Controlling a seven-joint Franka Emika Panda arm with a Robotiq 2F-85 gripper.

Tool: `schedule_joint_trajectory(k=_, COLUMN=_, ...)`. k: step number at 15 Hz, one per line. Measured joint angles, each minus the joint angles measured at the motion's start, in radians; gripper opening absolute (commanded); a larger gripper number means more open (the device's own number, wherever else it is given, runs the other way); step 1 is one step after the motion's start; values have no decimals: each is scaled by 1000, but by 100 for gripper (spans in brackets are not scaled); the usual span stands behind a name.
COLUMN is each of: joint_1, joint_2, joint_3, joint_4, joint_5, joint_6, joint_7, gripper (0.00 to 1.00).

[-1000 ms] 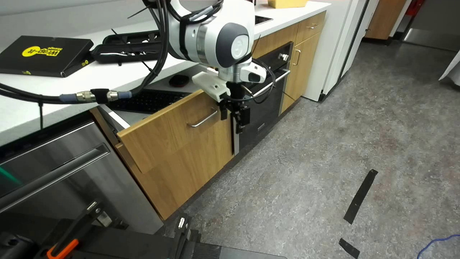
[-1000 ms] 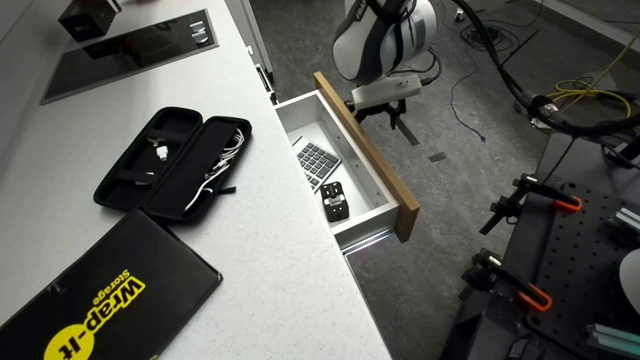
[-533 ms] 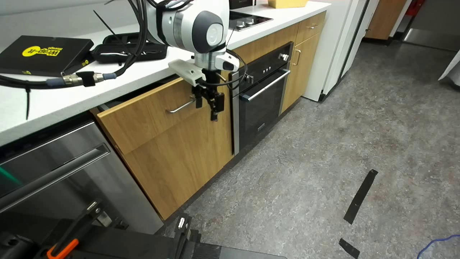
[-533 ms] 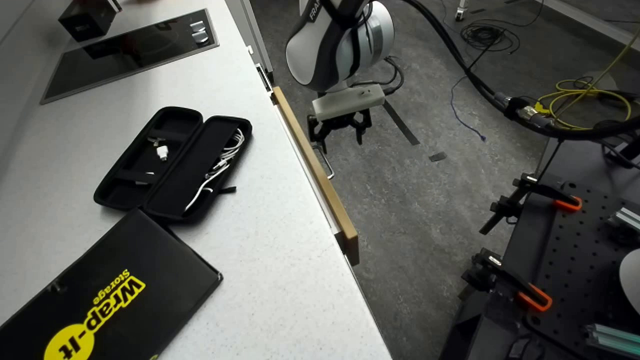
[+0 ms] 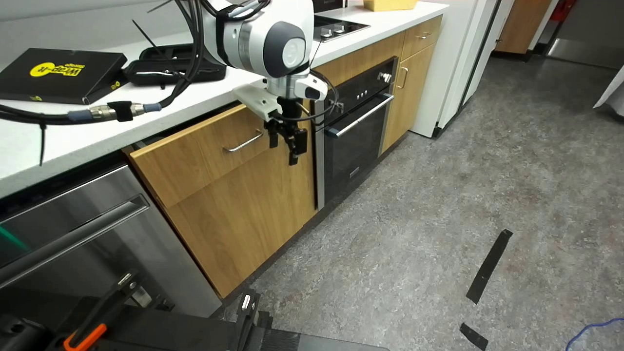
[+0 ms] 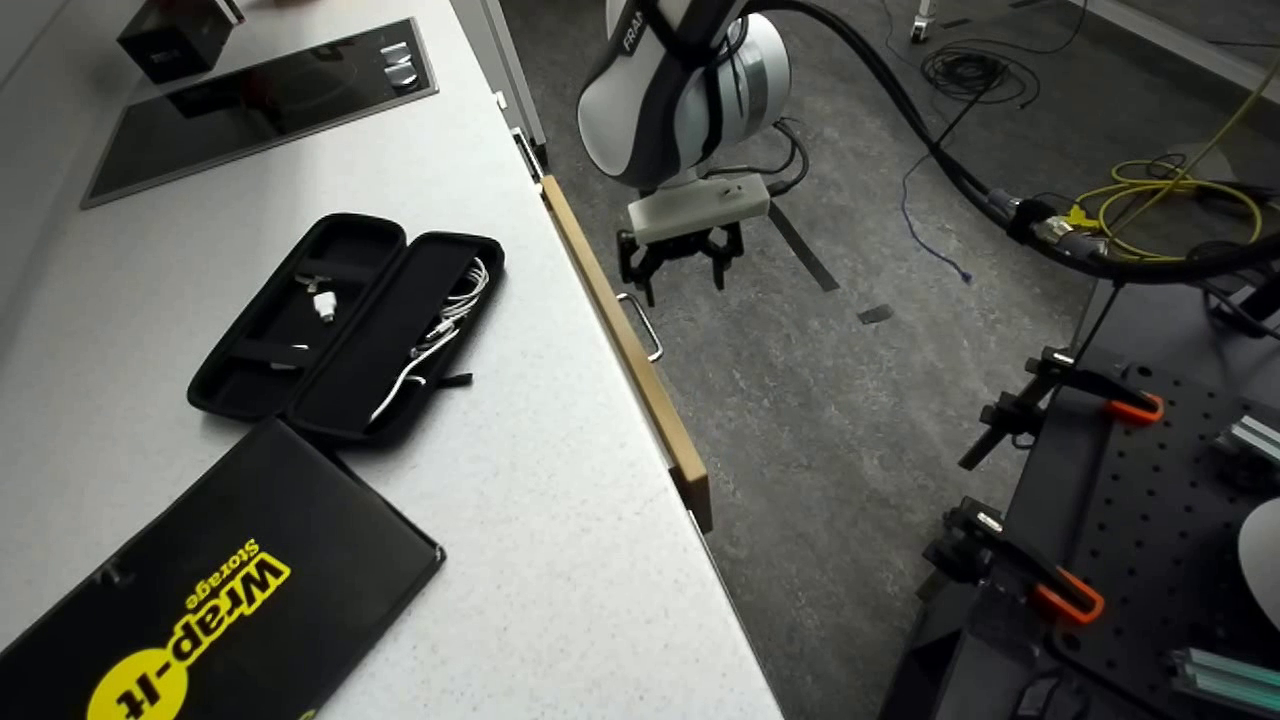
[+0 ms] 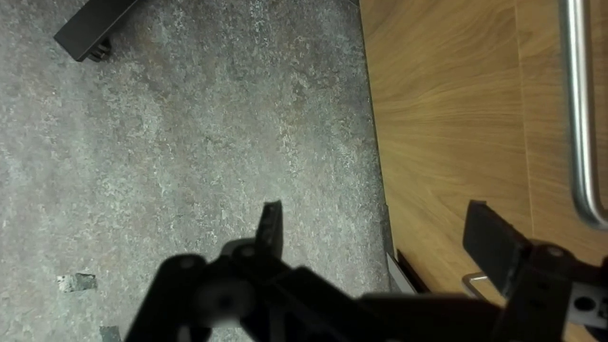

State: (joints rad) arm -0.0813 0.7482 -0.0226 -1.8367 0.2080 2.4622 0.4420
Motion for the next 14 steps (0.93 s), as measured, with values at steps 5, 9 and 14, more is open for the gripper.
schedule_joint_trajectory(k=5, joint_1=10, joint_2=50, joint_3=37, joint_4=49, joint_5=33, joint_6=47, joint_7=-16, gripper=100)
schedule_joint_trajectory(k=9, joint_1=13, joint_2=65, joint_3=73, joint_4=68, joint_5=35, joint_6=101, joint_7=-60, gripper=100)
schedule_joint_trajectory(k=14, joint_1=7, joint_2=64, joint_3=85, joint_4=72, joint_5=36, joint_6=100, joint_7=-119, gripper=100)
